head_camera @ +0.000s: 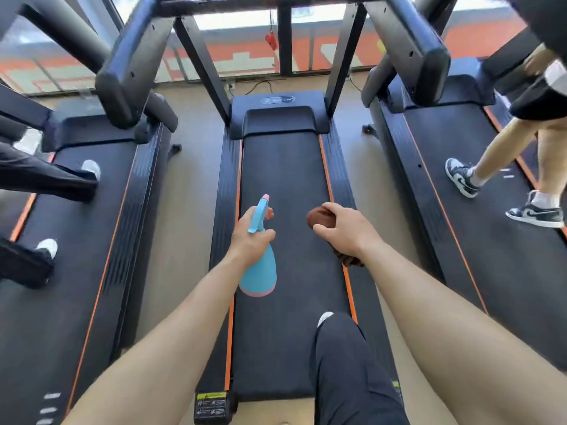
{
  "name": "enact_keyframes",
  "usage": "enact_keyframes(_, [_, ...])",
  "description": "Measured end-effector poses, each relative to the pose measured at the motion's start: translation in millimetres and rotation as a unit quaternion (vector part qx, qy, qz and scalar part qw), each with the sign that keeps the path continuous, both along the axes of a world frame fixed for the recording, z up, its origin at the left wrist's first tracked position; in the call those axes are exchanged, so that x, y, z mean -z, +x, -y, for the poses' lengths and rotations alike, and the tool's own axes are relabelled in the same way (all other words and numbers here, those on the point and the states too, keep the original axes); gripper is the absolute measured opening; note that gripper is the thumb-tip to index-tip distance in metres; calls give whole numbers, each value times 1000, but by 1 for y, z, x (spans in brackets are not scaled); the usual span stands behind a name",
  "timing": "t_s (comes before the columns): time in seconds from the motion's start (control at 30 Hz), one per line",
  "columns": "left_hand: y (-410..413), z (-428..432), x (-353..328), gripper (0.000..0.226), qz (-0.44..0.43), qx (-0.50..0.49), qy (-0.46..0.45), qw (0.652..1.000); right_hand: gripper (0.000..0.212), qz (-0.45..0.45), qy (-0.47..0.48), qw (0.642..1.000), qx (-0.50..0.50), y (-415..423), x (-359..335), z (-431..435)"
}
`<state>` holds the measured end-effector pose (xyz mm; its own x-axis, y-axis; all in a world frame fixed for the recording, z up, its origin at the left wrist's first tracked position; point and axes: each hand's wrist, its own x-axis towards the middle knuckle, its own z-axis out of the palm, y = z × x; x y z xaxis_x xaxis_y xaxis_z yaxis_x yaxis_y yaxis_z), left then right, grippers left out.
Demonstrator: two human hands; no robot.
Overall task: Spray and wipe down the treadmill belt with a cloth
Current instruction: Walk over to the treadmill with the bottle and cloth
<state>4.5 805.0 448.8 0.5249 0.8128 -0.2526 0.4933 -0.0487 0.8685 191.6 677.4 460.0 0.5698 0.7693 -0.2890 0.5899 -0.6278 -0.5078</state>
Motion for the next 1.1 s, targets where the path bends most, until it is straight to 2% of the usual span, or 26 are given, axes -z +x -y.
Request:
enact_keyframes(0.1, [54,-32,-16,53,-9,-3,-1,1000,61,-31,3,999,7,54,-10,-37])
enact_keyframes(0.23, [110,-64,-66,48,-27,-24,-13,999,62,-55,-12,998,-10,115,-63,-76])
enact_keyframes(0.33, [144,-85,-115,54,-27,-27,-15,999,63,-59,-9,998,-22,152,-110,-104])
enact_keyframes(0.47, [170,-109,-165,82,-16,-38,-14,999,63,-59,-14,998,-20,184,-159,-132])
enact_keyframes(0.57, [180,-131,-184,78,-16,-46,-21,999,64,-54,-28,998,-25,198,-178,-154])
enact_keyframes(0.77, [184,-188,-180,65,-21,-73,-42,996,59,-50,-84,994,-51,215,-181,-219])
enact_keyframes(0.87, [186,-226,-164,60,-21,-76,-64,995,55,-17,-120,989,-88,220,-173,-261])
enact_keyframes(1.1, [201,-341,-109,56,-34,-64,-122,990,61,-2,-178,978,-107,230,-121,-389])
